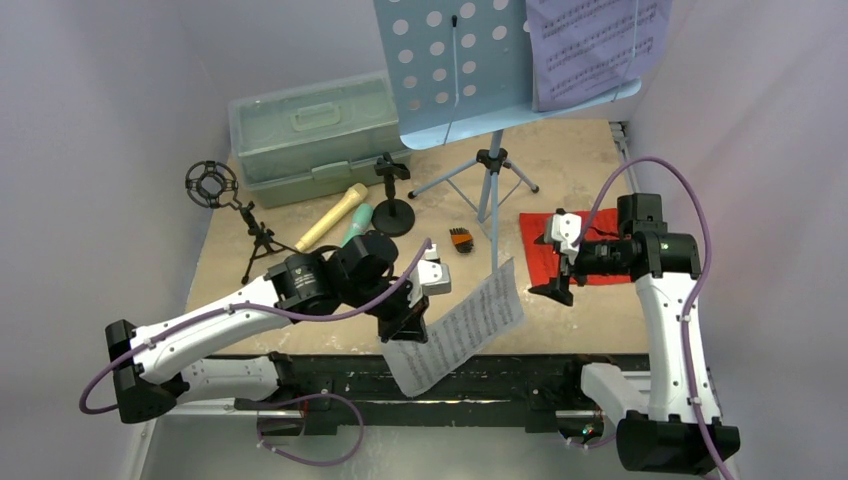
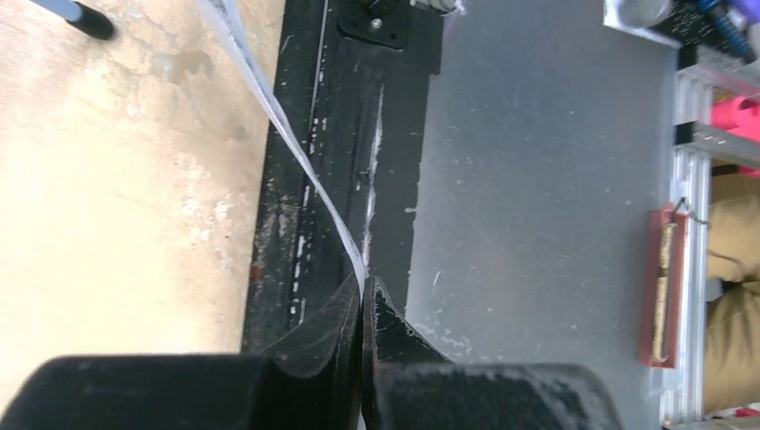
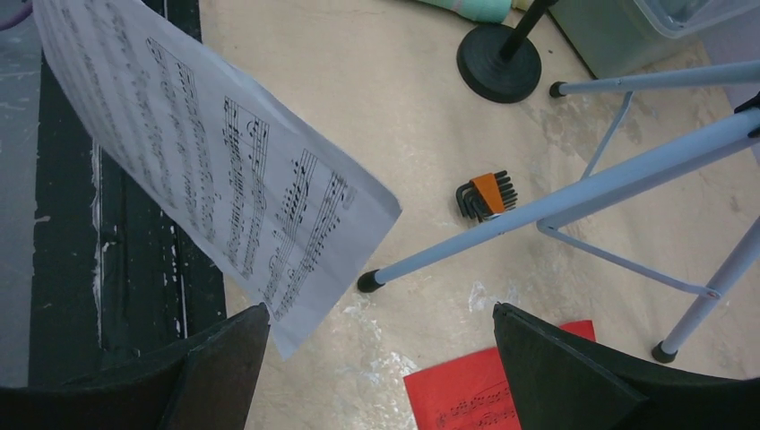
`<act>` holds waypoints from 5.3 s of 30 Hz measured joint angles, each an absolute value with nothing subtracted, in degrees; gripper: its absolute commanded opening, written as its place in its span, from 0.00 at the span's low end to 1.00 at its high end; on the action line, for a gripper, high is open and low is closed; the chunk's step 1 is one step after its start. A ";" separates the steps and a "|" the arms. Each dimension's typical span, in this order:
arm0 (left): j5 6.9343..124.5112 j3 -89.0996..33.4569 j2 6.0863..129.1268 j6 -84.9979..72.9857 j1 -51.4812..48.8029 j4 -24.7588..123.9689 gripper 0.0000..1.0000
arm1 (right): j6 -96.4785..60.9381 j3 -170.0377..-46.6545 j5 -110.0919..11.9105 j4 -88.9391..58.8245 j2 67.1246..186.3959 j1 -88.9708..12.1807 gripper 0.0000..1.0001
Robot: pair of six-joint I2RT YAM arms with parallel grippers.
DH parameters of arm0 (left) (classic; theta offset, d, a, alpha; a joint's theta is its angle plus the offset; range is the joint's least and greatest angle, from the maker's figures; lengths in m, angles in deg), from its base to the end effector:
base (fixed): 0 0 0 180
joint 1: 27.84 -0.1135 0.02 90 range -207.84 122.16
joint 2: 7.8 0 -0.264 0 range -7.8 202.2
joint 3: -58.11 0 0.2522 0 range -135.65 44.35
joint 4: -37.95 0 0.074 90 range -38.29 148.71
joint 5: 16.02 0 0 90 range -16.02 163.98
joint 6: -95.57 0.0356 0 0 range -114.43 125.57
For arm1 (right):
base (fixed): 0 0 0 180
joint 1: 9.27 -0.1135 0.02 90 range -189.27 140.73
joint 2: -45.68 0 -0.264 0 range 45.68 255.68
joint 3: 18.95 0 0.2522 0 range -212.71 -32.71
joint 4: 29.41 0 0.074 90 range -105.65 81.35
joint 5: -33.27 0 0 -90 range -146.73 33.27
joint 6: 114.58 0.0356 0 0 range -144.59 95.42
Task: Pack up the instrument practice props
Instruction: Place the sheet music at the center of the board.
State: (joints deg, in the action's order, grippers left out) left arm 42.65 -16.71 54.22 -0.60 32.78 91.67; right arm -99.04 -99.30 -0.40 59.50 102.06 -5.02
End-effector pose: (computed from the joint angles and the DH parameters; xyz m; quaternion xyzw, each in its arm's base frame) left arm 0.0923 -0.2016 0.3341 0.5004 0.7275 -0.4252 0.1987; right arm 0.1458 0.0189 0.3509 -0.5787 0.6452 0.2350 0.4401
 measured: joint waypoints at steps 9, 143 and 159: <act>54.37 -29.39 62.63 4.47 39.51 100.92 0.00 | -102.25 -100.92 1.33 61.67 102.74 -11.95 0.99; 97.86 1.87 40.80 11.22 34.88 71.87 0.99 | -66.06 -79.50 -67.80 -14.29 118.26 -3.09 0.90; 97.73 1.87 40.38 11.25 34.79 71.87 0.99 | -66.21 -79.58 -45.55 15.42 102.23 -2.74 0.95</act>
State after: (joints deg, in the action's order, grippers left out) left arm 97.73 1.87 40.38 11.25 34.79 71.87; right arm -66.21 -79.58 -45.55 15.42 102.23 -2.74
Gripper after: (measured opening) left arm 0.990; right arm 0.947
